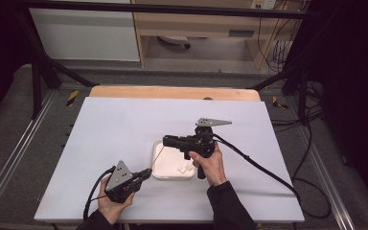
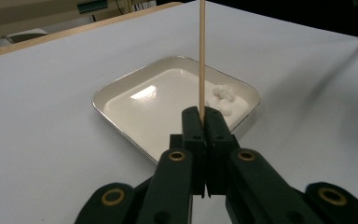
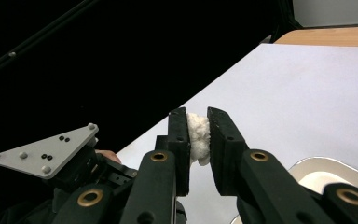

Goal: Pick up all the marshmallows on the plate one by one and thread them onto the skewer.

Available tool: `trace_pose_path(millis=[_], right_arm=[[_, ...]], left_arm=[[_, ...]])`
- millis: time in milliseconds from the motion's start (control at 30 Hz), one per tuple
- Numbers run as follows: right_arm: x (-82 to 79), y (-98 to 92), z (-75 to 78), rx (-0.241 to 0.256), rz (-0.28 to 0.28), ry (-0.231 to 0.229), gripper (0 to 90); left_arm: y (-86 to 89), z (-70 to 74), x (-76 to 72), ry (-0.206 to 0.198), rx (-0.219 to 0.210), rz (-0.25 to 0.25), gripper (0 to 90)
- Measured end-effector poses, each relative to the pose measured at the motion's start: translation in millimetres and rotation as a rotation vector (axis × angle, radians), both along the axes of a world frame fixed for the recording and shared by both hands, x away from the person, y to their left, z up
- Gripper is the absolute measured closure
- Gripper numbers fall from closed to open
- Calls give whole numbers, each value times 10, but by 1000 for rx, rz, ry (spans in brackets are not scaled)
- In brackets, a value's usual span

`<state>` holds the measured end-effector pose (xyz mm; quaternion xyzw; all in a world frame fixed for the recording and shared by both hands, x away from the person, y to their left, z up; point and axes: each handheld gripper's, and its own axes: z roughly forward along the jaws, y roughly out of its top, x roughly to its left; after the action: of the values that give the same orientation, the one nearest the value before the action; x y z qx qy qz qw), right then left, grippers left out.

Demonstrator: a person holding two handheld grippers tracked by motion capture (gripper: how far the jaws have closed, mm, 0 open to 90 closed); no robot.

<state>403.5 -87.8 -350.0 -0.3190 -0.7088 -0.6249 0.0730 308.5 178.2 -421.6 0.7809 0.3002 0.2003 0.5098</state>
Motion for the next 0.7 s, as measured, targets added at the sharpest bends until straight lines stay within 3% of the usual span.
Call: trace_pose_path(millis=[233, 700], right_arm=[[-31, 34, -40, 14, 4, -2, 809], [-115, 35, -115, 25, -2, -53, 818]], left_arm=[[-1, -10, -5, 5, 0, 8, 892], [-4, -7, -14, 6, 4, 2, 892]])
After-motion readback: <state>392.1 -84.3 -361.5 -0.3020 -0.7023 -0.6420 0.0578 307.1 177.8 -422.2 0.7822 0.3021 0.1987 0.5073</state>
